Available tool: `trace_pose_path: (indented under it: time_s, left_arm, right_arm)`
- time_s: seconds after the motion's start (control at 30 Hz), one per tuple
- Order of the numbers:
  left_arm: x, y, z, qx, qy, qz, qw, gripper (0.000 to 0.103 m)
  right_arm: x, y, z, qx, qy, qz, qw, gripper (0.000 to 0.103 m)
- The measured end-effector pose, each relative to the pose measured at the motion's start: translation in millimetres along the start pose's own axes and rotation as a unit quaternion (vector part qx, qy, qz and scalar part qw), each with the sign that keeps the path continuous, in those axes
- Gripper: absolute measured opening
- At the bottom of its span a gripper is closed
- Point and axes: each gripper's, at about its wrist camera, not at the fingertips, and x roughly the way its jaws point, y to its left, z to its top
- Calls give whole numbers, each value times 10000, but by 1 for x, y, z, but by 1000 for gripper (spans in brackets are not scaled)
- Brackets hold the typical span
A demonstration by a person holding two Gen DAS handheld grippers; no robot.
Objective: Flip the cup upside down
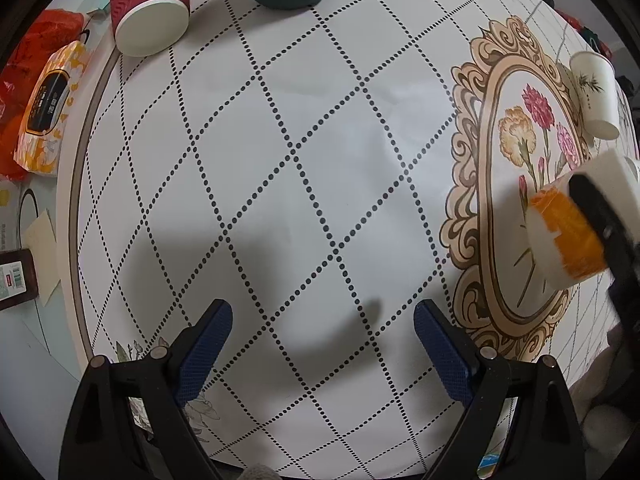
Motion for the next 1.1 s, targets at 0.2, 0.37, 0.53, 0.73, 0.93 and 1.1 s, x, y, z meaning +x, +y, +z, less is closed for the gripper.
trace_pose_path:
  time_s: [0.2,0.37,0.53,0.73,0.93,1.1]
  left_arm:
    - [-15,-18,-11,278,-309,98,9991,93]
    - [-46,-30,-15,573,-750,232,9953,97]
    - [-84,-43,-36,926,-1219,285,9878,98]
    - [-132,-51,-64,1023,-1645,181,9809,98]
    - [-183,-69,-109,1029,-2116,75,9719,98]
    - [-225,-74,-149,992,-2473,38,9638,98]
  right_arm:
    - [4,9,-14,-55,319,-104,9994,84]
    - [-20,6,-15,248,438,-284,9983,96]
    - [-65,1,-29,511,608,-922,9926,97]
    - [-137,-4,-64,915,730,-1497,9818,97]
    - [-218,1,-78,1001,383,-1624,9809,97]
    - [-279,15,-83,823,115,-1535,9847,97]
